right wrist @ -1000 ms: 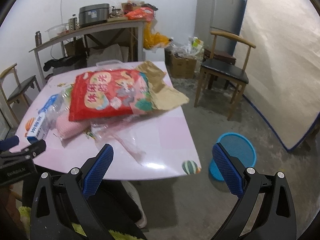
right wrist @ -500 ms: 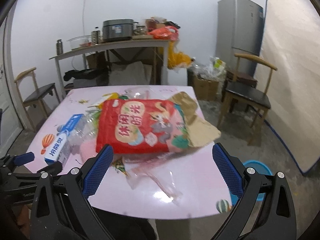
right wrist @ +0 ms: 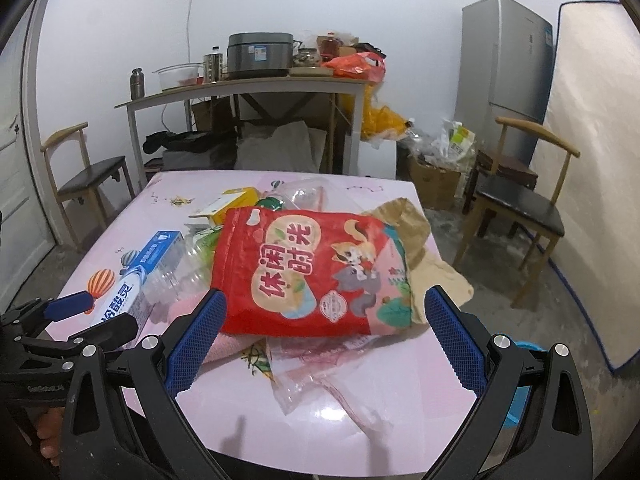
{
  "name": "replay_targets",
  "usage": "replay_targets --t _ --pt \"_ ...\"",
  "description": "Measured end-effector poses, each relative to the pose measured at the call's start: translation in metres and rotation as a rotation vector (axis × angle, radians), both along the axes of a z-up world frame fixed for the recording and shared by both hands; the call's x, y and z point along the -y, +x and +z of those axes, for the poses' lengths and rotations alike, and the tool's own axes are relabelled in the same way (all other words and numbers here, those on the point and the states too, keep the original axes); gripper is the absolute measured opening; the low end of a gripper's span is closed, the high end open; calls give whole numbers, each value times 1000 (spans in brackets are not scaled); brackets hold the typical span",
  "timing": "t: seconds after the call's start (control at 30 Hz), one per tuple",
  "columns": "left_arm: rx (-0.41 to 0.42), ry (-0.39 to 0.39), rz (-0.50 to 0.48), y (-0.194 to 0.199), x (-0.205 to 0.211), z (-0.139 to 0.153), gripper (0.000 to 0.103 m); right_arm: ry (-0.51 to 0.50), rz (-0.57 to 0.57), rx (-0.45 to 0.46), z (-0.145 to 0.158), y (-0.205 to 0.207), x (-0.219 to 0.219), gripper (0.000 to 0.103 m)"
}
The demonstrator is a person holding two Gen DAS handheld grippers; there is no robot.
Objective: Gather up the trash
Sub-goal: 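Reach to the red snack bag and close the left tool on it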
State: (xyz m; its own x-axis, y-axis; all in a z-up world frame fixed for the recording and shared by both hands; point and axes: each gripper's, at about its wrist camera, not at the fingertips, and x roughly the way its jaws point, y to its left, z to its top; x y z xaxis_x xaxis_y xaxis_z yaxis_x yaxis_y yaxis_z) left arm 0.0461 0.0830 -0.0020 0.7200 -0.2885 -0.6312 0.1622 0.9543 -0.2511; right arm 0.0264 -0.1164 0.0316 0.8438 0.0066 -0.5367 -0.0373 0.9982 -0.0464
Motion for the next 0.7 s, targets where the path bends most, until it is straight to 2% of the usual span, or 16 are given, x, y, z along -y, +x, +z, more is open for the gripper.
replay_targets --t 0.2,0.7 --pt "36 -10 -58 7 6 2 97 -20 -2 -16 -2 7 -4 95" --pt "55 -89 -88 11 1 -2 97 -31 -19 -30 -5 14 -2 95"
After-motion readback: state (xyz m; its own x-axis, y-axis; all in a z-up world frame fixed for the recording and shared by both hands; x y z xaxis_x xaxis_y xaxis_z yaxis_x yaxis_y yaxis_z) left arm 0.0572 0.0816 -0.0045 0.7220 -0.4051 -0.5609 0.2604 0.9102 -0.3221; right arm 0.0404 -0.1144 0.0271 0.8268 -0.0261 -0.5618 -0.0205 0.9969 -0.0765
